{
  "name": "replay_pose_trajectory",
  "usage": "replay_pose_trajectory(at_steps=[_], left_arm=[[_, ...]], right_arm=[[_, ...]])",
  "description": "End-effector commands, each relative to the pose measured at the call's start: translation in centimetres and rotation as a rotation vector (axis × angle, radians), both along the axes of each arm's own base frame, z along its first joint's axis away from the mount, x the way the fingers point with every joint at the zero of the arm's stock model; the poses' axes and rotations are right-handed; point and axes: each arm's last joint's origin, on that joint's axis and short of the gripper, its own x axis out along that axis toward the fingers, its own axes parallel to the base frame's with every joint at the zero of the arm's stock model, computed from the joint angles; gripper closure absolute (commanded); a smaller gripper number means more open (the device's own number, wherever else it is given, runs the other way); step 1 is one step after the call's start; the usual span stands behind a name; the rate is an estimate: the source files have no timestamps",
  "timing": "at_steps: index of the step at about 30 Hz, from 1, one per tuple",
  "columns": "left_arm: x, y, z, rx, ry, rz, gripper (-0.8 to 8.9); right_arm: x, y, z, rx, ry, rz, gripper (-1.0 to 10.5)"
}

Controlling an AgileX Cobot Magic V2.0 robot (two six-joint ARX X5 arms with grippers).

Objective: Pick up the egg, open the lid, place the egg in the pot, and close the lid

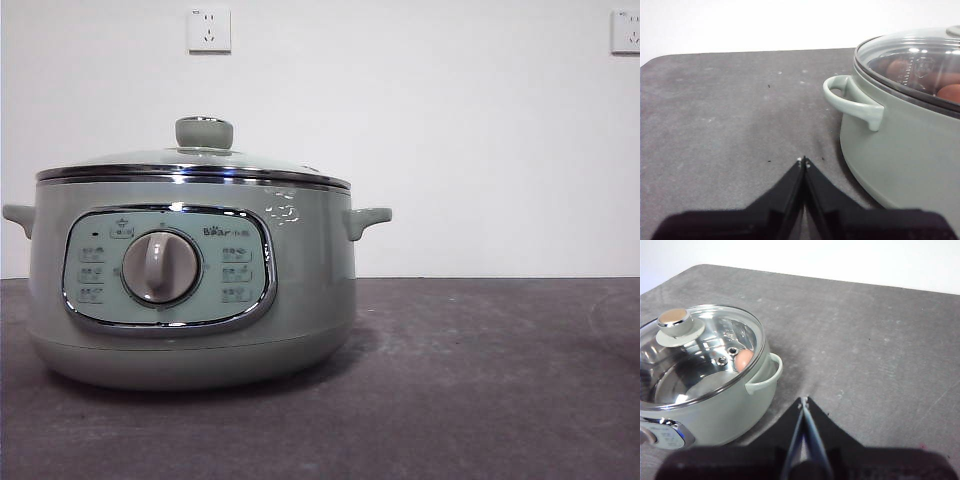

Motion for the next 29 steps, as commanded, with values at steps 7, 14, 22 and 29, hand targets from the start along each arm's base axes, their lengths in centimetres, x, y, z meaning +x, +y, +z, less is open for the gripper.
replay_pose_trajectory(at_steps=[7,14,22,29], left_arm=[[0.1,0.0,-0.5,0.002,0.012,0.005,8.16],[0.1,0.0,-0.5,0.002,0.012,0.004,8.16],[0.1,0.0,-0.5,0.002,0.012,0.005,8.16],[0.1,0.0,-0.5,0.002,0.011,0.004,8.16]], right_arm=[[0.0,0.0,-0.2,0.005,0.004,-0.003,9.5],[0.0,0.0,-0.2,0.005,0.004,-0.003,9.5],[0.0,0.0,-0.2,0.002,0.002,-0.003,9.5],[-0.1,-1.1,-0.4,-0.076,-0.031,-0.034,9.5]])
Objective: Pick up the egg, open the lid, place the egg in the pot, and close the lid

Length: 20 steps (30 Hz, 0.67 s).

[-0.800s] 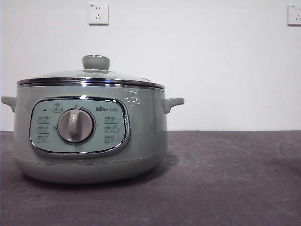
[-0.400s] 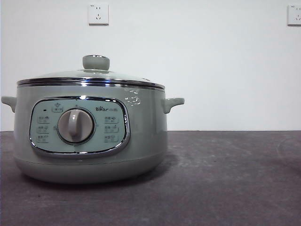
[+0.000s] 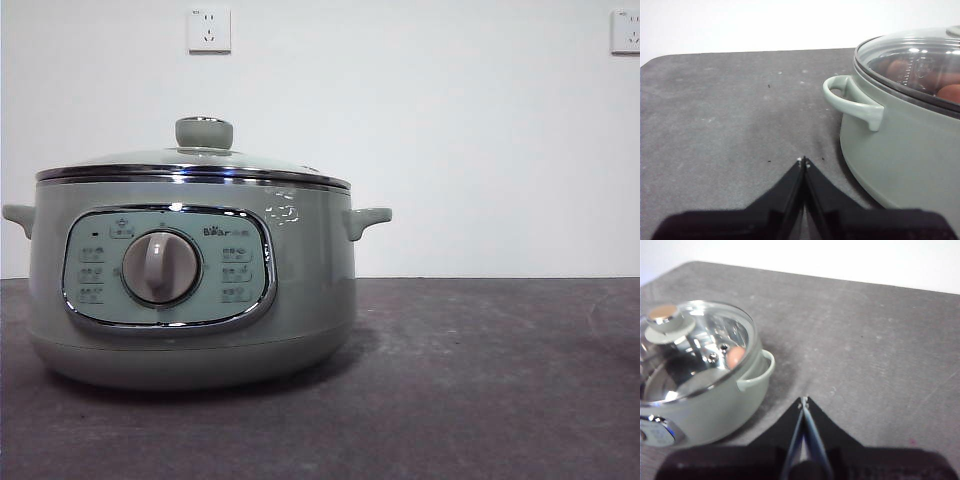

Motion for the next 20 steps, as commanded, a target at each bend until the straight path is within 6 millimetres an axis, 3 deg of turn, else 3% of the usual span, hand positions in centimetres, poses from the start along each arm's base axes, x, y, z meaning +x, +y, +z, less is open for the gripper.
replay_pose_trajectory(at_steps=[1,6,12,20], left_arm=[[0.1,0.0,-0.5,0.002,0.01,0.005,8.16],[0.1,0.0,-0.5,0.002,0.009,0.004,8.17],[0.1,0.0,-0.5,0.002,0.009,0.005,8.16],[0.1,0.0,-0.5,0.002,0.009,0.005,8.16]], right_arm=[[0.1,-1.0,-0.4,-0.065,-0.032,0.009,9.5],[-0.1,-3.4,-1.7,-0.008,-0.047,0.065,9.5],[-0.4,-6.0,-4.4,0.015,-0.152,-0.155,9.5],[-0.9,-6.8,-8.0,0.012,-0.228,-0.235,9.5]])
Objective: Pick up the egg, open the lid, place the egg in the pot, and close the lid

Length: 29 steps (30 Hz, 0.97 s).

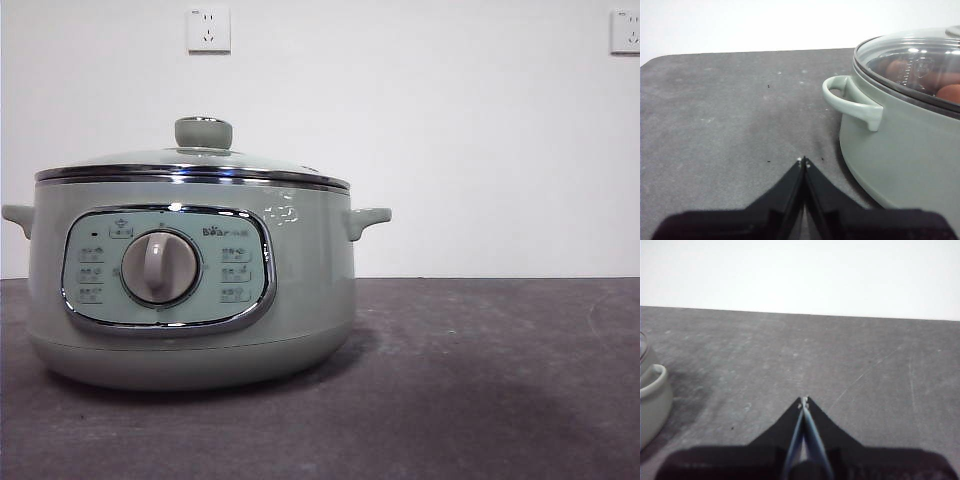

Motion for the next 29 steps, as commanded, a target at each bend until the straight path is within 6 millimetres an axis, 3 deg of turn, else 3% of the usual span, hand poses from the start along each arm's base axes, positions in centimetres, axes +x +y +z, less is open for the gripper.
replay_pose_trajectory(at_steps=[1,10,16,29], left_arm=[[0.1,0.0,-0.5,0.002,0.009,0.005,8.16],[0.1,0.0,-0.5,0.002,0.009,0.005,8.16],[0.1,0.0,-0.5,0.002,0.009,0.005,8.16],[0.1,0.0,-0.5,0.002,0.009,0.005,8.16]], right_arm=[[0.3,0.0,-1.5,-0.009,-0.037,-0.002,9.5],[0.9,0.2,-6.2,0.014,-0.05,0.087,9.5],[1.1,0.1,-8.2,0.039,0.001,0.097,9.5],[1.0,0.0,-9.6,0.031,0.017,0.051,9.5]])
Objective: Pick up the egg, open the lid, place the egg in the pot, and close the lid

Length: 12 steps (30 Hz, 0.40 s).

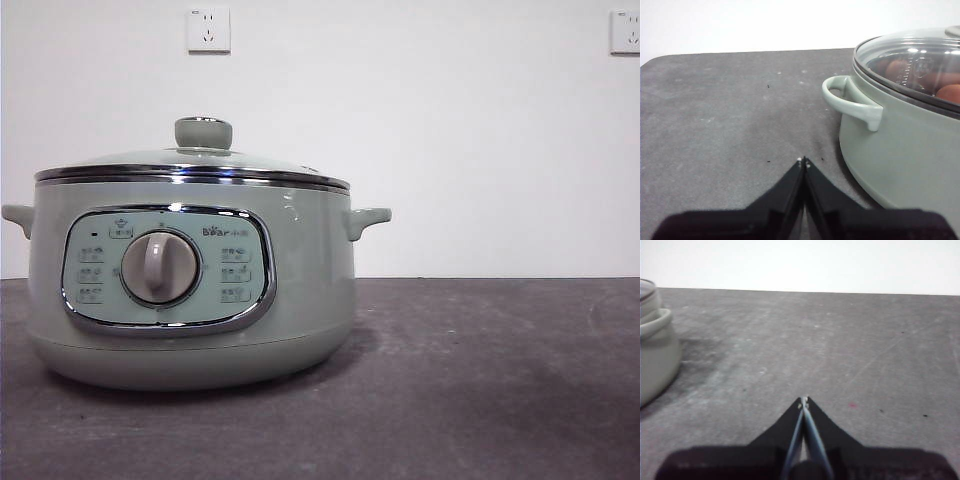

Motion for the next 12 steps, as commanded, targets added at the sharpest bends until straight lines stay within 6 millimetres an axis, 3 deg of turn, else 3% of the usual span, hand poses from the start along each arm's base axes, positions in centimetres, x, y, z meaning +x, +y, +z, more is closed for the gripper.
replay_pose_trajectory(at_steps=[1,12], left_arm=[[0.07,0.04,-0.48,0.002,0.009,0.005,8.16],[0.07,0.03,-0.48,0.002,0.009,0.004,8.16]], right_arm=[[0.05,-0.11,-0.54,-0.006,0.021,-0.038,9.5],[0.06,-0.22,-0.57,0.024,0.03,-0.084,9.5]])
